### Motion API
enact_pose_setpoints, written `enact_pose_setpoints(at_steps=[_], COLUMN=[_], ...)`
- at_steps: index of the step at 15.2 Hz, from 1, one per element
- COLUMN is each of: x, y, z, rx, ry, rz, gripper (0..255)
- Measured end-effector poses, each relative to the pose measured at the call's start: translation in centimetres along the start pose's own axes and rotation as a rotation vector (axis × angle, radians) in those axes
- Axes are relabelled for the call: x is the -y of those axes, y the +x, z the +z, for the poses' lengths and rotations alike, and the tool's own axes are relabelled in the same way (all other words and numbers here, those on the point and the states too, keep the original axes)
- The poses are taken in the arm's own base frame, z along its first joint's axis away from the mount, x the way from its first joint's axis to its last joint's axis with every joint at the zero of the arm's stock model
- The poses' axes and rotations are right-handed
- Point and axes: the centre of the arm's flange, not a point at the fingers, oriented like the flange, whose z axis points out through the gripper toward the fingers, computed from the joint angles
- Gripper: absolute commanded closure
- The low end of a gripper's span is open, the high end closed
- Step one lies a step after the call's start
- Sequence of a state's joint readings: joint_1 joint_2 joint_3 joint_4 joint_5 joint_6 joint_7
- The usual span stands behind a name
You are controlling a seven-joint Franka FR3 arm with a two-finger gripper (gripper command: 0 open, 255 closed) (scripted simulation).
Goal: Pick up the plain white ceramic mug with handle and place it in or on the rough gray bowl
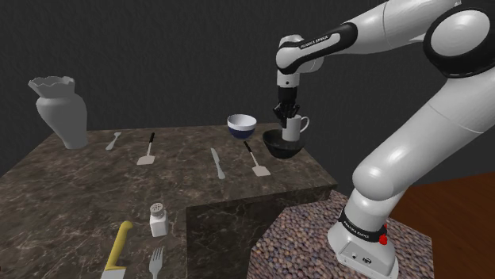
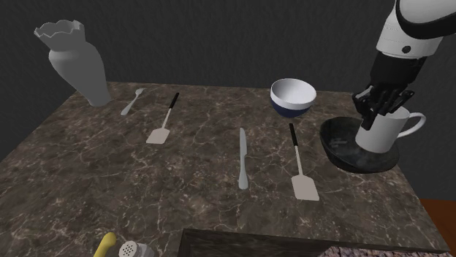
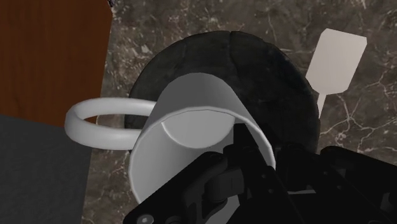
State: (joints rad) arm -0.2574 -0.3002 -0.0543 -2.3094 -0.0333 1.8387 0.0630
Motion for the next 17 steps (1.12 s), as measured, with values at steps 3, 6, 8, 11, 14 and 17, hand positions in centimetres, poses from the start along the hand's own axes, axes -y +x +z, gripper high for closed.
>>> enact_pose_setpoints(at_steps=[3, 6, 8, 11, 14, 17], x=[0.0, 0.0, 0.0, 0.0, 0.1, 0.1], y=[0.0, 0.1, 0.1, 0.1, 0.0, 0.0], z=[0.2, 0.2, 0.2, 0.2, -1.4, -4.2], rx=[0.0, -0.001, -0.001, -0.001, -0.002, -0.002], ry=[0.0, 0.0, 0.0, 0.0, 0.0, 0.0], rz=[0.0, 0.0, 0.0, 0.0, 0.0, 0.0], gripper=[255, 0, 0, 0, 0, 0])
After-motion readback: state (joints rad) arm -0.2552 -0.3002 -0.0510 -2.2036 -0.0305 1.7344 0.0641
